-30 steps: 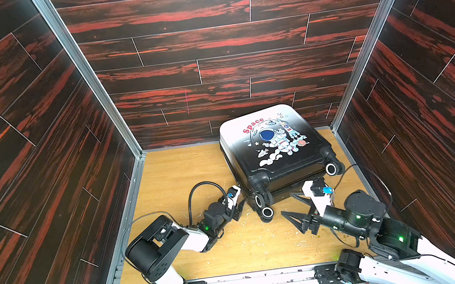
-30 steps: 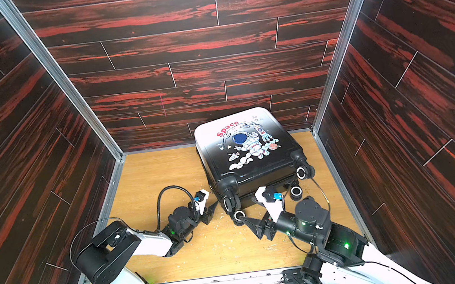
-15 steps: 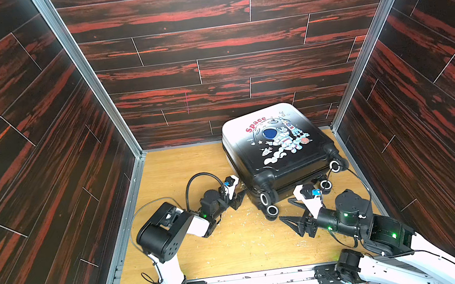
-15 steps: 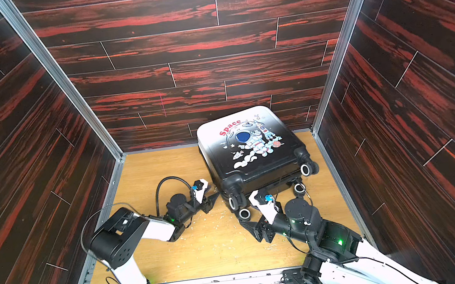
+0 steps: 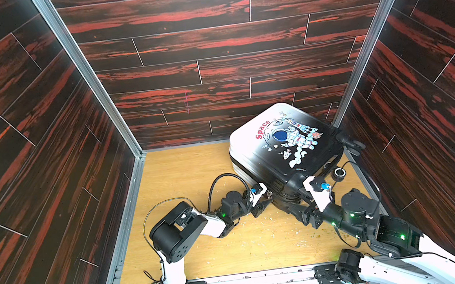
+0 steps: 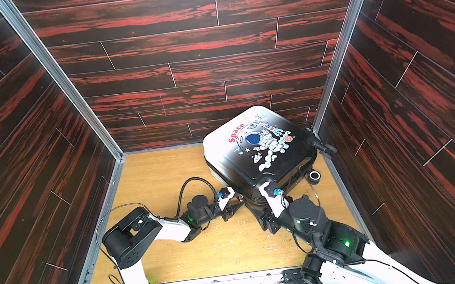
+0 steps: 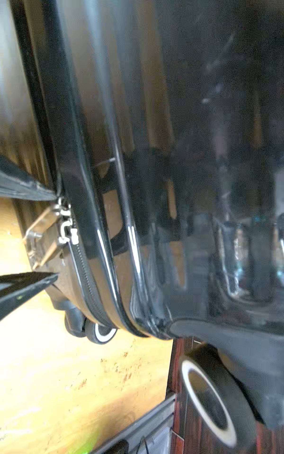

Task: Open the suitcase zippers
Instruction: Adjust the suitcase at the center of the board, then unzip the zipper on the suitcase.

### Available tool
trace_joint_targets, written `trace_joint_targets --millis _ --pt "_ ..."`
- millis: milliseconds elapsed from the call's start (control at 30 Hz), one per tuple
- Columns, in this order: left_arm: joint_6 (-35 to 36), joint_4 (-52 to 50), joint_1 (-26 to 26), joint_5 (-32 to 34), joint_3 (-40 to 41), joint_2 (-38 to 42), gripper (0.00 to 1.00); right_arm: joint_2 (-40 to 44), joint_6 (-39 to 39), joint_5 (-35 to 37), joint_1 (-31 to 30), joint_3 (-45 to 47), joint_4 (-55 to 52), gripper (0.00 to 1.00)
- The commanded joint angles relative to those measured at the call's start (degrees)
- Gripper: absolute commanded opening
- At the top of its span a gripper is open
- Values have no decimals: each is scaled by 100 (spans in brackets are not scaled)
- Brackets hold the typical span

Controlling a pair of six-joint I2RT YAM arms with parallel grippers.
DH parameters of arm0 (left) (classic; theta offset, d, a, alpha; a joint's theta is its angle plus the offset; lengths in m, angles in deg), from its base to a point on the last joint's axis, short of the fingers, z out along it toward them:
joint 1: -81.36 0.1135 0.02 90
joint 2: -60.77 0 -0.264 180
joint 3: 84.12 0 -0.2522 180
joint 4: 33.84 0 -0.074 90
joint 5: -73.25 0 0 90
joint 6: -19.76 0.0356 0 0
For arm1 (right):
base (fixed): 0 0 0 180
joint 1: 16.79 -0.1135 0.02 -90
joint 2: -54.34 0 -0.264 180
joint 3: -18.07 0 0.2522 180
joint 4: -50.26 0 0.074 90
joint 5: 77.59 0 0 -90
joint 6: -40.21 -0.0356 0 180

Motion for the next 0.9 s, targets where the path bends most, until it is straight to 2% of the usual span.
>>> trace_joint_targets --millis 0,167,433,567,867 --pt "83 640 33 229 57 -60 42 116 -86 429 -2 -98 -133 74" --pt "69 719 -53 350 154 -144 35 182 -169 509 -2 -38 -123 74" --pt "146 1068 -289 872 826 45 37 144 -237 518 -2 -8 -27 74" --pt "464 698 -638 1059 731 61 36 93 -250 502 -2 45 72 74" --pt "300 1063 -652 1674 337 -405 40 89 -341 435 -2 13 67 74"
